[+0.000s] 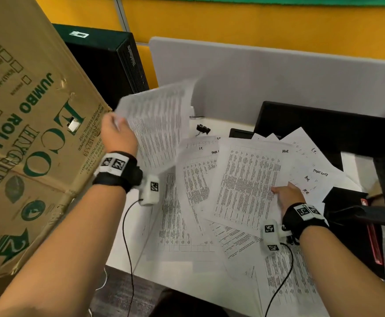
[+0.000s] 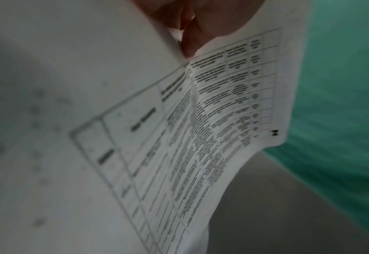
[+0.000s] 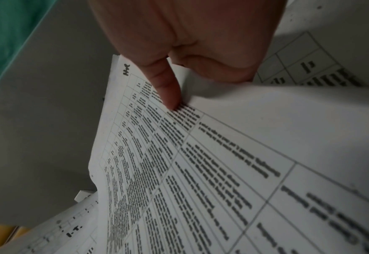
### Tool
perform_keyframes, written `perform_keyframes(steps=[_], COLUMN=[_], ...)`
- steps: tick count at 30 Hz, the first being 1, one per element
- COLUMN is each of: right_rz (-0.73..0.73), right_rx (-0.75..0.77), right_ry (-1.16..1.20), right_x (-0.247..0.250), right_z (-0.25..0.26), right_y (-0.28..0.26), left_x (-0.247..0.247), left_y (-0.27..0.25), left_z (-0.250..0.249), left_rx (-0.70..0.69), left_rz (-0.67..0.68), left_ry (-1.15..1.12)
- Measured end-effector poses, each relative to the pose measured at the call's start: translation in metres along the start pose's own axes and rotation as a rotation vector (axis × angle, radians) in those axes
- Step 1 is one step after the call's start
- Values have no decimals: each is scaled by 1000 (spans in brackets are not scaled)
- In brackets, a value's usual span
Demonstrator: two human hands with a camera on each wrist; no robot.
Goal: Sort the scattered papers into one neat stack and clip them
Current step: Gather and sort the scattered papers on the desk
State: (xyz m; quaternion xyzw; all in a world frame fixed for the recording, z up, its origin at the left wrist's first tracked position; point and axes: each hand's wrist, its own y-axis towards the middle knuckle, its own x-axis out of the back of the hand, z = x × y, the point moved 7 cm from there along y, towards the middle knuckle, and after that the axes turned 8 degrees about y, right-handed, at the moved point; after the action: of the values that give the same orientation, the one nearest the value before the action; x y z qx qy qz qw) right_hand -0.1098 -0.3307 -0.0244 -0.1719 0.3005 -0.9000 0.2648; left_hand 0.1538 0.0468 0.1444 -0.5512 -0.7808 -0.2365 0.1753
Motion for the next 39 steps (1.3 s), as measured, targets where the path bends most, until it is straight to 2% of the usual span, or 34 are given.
perform_keyframes(steps=[3,5,8,11,15,17,20,22,24,26,28,30,32,35,39], right_rz=[18,50,113,162,279,309,300,343,371,338,295,253,235,220,225], right_rx=[6,0,9,-23,-57,-62,-63,-68,-7,86,137,166,177,155,129], right_ry=[42,81,131,242,261,259,262,197,-14,-201,-278,-315,-341,-313,-321], right_x=[-3,-9,-22,-33,-49,-55,-62,-68,-71,-70,-69,-66,-66,-68,-72], right_z=[4,10,18,20,20,16,7,0,-5,-8,-5,-3,-3,-7,-10], right_y=[0,-5,-9,-12,-23,-25,-25,-25,-23,-15,-15,-13,-10,-5,-1], left_x=[19,10,-39,-87,-121,-131,-138,-137,-136,-131,-117,-98,-86,-86,-86], left_y=[11,11,-8,-53,-105,-120,-130,-133,-133,-128,-112,-93,-81,-76,-73], left_z=[-20,-18,1,32,78,94,98,98,103,112,125,143,160,174,166], left_rx=[-35,2,67,65,190,230,210,210,217,249,278,295,353,395,284], left_rz=[-70,-32,207,475,722,797,804,792,819,831,734,600,559,569,538], left_ry=[-152,-172,-53,146,211,235,229,211,196,194,281,504,587,409,356])
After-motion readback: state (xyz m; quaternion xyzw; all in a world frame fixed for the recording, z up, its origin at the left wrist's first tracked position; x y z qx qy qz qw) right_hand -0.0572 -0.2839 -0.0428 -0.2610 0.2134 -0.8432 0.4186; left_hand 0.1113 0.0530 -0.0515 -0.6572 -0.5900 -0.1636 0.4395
